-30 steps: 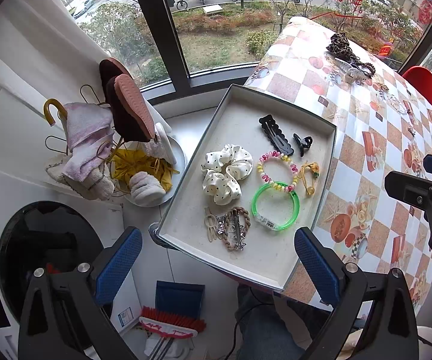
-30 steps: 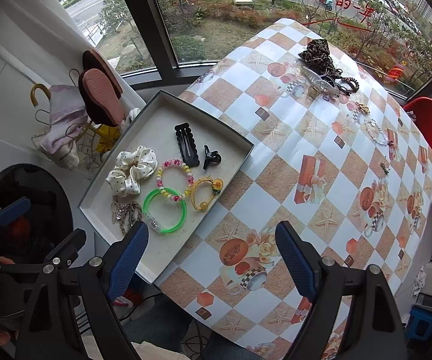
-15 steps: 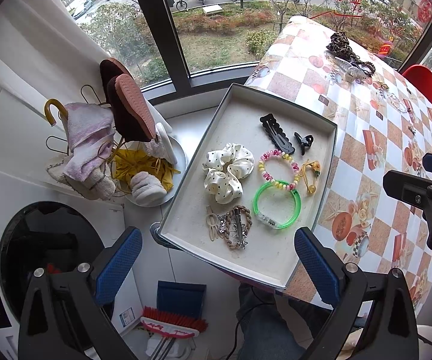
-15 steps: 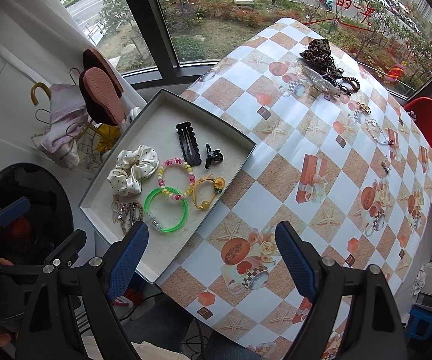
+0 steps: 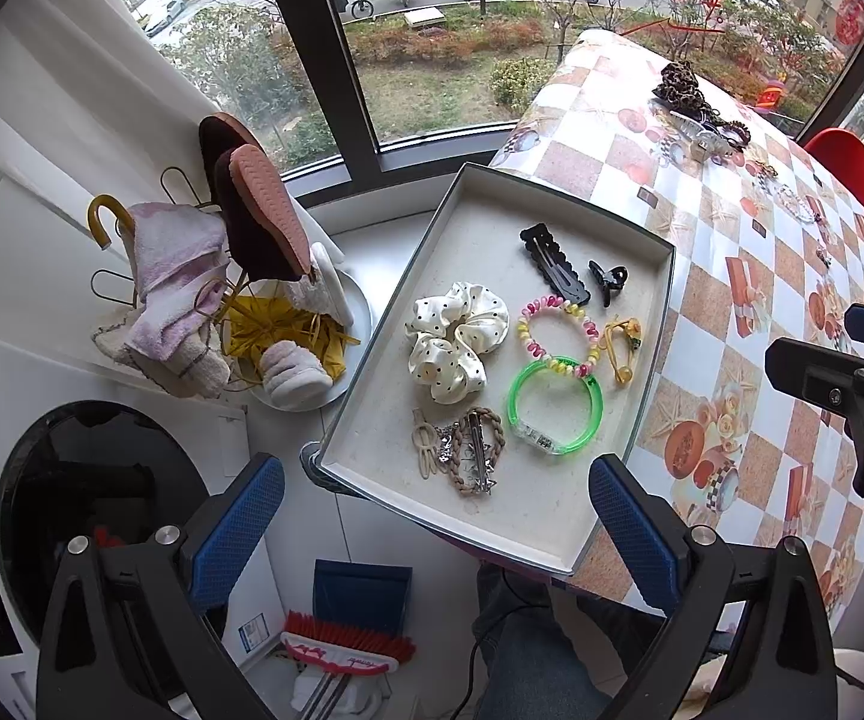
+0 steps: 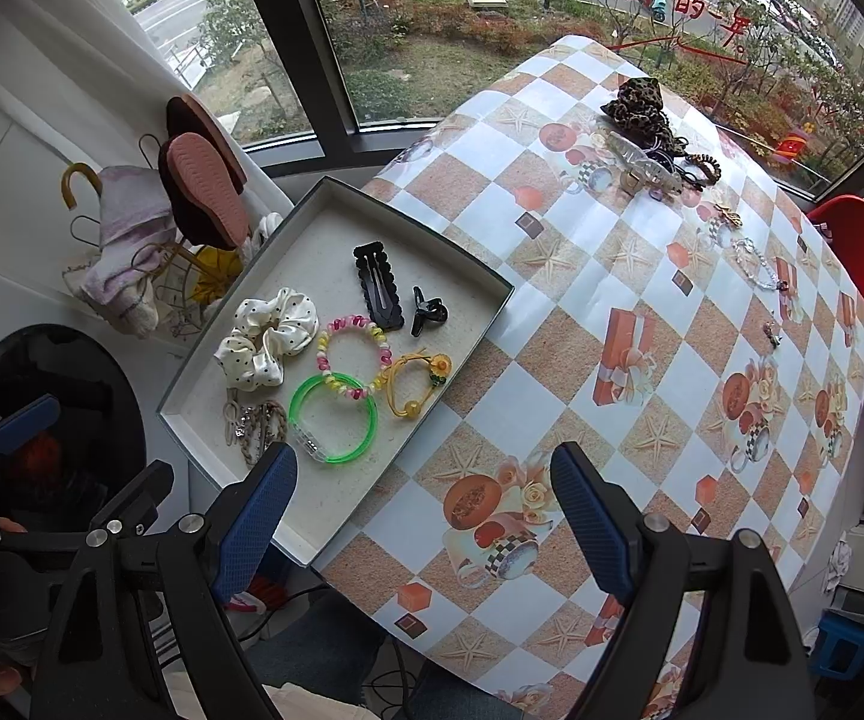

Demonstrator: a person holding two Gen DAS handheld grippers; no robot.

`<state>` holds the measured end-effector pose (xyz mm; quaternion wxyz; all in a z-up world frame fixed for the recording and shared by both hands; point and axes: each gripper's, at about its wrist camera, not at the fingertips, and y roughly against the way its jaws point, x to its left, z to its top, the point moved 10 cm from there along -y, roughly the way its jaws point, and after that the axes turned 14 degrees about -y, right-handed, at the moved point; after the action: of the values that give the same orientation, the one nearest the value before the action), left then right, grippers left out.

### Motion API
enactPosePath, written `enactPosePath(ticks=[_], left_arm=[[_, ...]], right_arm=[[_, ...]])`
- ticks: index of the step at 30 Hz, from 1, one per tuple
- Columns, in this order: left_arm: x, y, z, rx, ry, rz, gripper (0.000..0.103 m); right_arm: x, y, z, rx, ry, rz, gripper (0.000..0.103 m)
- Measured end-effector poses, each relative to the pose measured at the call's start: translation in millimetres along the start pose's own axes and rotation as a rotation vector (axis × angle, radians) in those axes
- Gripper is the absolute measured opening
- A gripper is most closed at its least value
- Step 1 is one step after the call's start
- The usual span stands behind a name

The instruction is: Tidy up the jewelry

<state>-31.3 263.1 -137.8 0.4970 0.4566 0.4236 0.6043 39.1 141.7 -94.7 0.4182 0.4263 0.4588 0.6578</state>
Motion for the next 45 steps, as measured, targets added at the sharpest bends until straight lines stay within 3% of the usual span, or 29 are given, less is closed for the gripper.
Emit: enactPosePath(ticks=[45], left_arm=[[2.9, -0.9, -2.6, 0.004, -0.003, 0.000, 0.103]], right_arm=[[3.8, -0.5, 0.3, 0.002, 0.000, -0.002, 0.088]])
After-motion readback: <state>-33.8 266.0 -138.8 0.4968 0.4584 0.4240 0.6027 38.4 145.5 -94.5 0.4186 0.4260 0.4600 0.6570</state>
